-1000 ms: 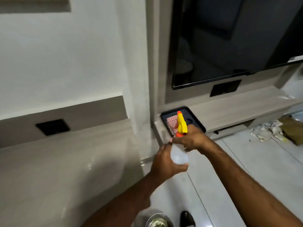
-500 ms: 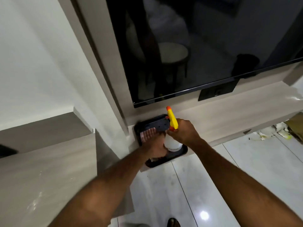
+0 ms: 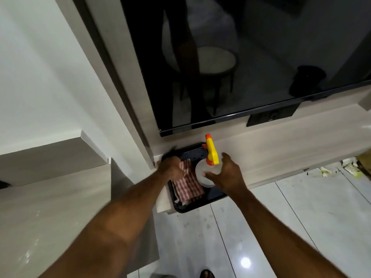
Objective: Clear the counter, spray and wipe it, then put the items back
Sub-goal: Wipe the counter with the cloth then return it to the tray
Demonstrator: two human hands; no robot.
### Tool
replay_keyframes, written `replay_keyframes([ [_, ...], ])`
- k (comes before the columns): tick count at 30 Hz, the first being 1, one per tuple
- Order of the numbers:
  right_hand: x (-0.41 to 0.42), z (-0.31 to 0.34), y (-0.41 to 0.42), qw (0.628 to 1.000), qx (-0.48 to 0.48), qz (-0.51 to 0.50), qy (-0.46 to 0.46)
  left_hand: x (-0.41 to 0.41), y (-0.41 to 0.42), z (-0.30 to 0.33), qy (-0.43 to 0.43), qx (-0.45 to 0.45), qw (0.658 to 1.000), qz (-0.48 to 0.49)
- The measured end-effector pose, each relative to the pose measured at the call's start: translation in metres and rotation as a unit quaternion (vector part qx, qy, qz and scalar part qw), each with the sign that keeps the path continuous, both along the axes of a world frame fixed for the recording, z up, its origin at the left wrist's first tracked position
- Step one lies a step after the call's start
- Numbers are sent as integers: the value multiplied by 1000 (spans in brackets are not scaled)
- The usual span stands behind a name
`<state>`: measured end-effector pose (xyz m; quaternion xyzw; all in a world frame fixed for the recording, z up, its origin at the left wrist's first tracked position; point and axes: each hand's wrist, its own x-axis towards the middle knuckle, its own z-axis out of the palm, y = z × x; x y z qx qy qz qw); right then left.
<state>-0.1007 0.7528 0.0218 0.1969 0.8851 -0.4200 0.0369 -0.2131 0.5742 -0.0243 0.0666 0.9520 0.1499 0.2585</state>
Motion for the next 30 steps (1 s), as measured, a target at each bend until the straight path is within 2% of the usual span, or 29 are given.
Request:
replay_keyframes([
  [3, 46, -4, -16, 992, 7, -125, -9, 11, -4, 23, -8, 137, 990, 33],
  [5, 77, -3, -40, 988, 31, -149, 16, 27, -17, 45, 10, 200, 979, 29],
  [7, 95, 3, -70, 989, 43, -120, 72, 44, -39, 71, 18, 238, 971, -3],
  [9, 92, 19, -101, 990, 17, -71, 119, 60, -69, 102, 6, 265, 963, -38],
  [12, 76, 54, -147, 982, -118, 24, 145, 83, -122, 150, -33, 310, 948, -61],
  [14, 72, 73, -183, 975, -177, 70, 112, 98, -164, 177, -35, 332, 941, -59],
  [17, 86, 87, -254, 975, -161, 101, 117, 126, -241, 194, -32, 378, 925, -9],
  [22, 130, 79, -378, 978, -154, 86, 115, 184, -368, 170, 23, 421, 901, 106],
  [24, 147, 69, -427, 981, -143, 94, 90, 209, -425, 150, 108, 363, 911, 163],
  [27, 175, 55, -509, 985, -122, 121, 35, 260, -537, 115, 259, 136, 943, 156],
  [30, 191, 42, -580, 977, -128, 169, -11, 311, -634, 76, 300, 0, 940, 164],
])
